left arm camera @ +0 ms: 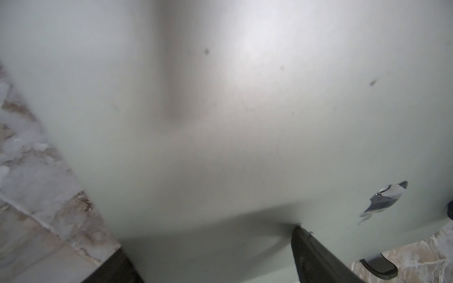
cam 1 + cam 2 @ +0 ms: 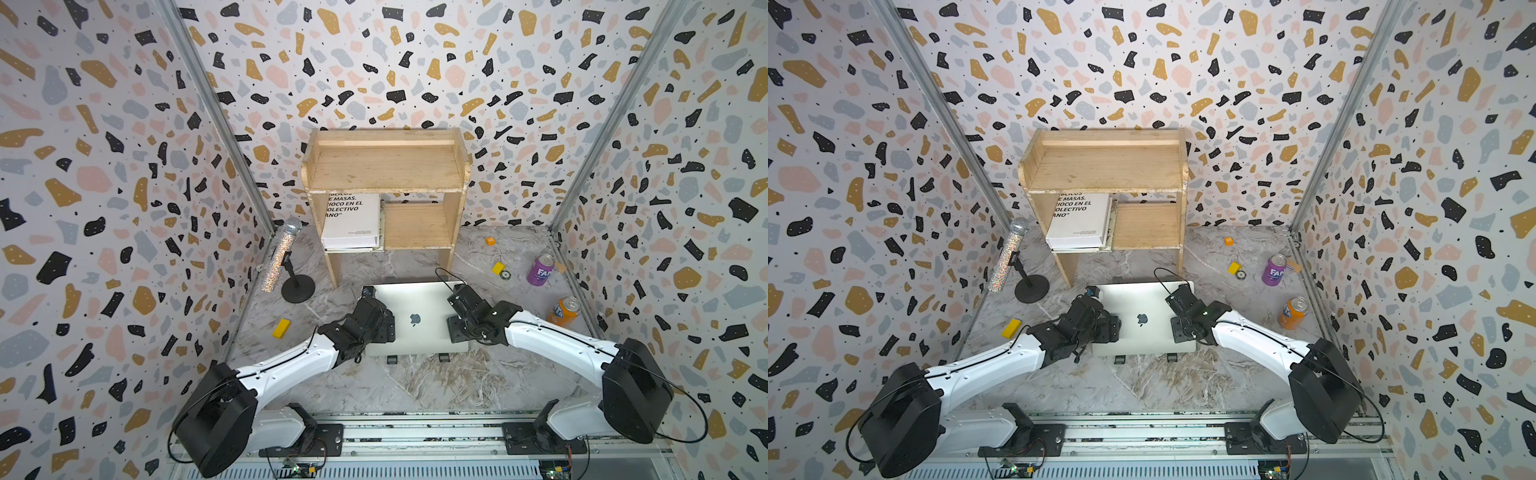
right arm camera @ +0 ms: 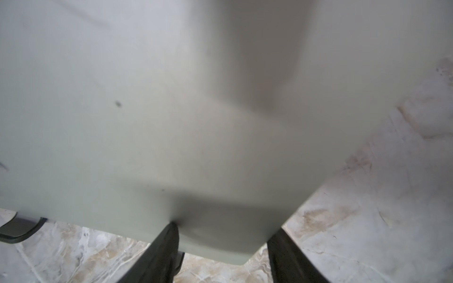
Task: Close the laptop lid and set it aside
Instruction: Close the lid of the laptop.
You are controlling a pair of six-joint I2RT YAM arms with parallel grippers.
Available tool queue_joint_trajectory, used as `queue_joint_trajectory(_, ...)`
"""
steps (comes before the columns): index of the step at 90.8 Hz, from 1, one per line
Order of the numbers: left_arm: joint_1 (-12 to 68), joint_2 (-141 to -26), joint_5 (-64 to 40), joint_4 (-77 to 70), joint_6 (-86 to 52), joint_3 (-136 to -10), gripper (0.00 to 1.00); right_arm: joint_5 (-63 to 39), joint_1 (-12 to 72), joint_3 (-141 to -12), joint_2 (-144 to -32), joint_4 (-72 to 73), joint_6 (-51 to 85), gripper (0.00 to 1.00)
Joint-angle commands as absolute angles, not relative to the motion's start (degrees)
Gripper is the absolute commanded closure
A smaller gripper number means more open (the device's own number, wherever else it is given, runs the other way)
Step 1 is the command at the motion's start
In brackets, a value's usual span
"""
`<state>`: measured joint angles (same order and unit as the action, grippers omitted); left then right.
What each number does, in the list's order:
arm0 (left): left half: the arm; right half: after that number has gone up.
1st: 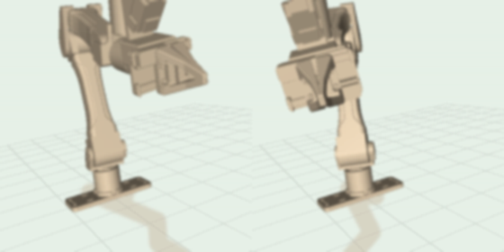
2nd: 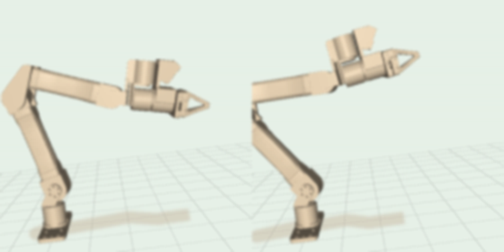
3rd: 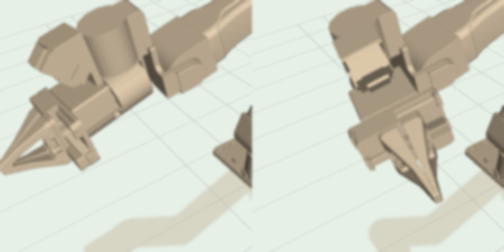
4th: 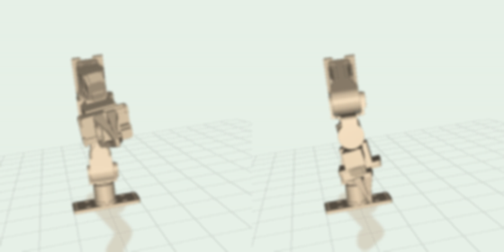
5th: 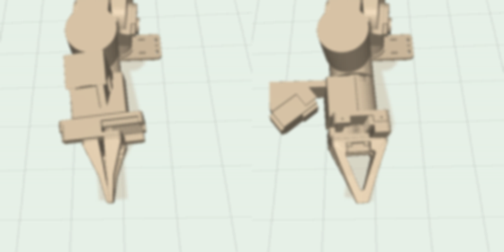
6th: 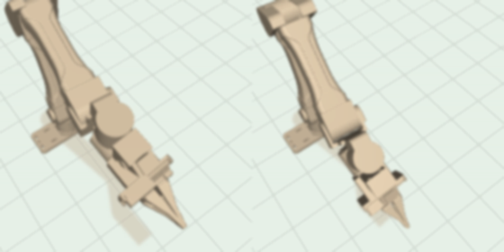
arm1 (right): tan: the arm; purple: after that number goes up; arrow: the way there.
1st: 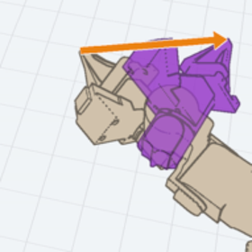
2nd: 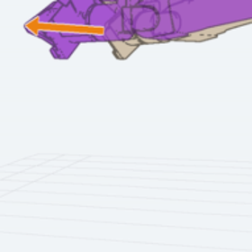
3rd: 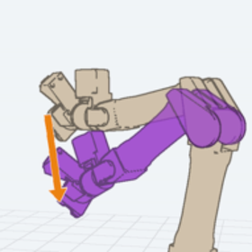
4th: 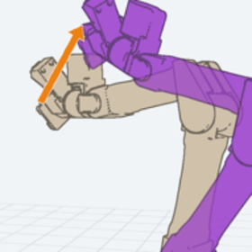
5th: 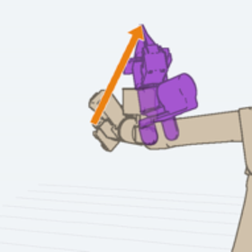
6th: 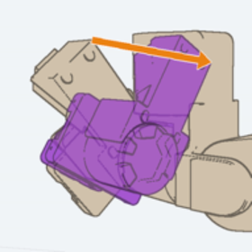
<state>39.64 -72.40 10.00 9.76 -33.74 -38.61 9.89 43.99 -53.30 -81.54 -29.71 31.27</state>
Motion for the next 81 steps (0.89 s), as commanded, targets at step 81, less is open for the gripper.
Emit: queue_joint_trajectory(81, 40.2, -59.7, 12.6, -3.9, -41.4, -20.6, 0.08, -1.0, 39.8, -34.1, -65.1, -14.7, 29.9, 0.16)
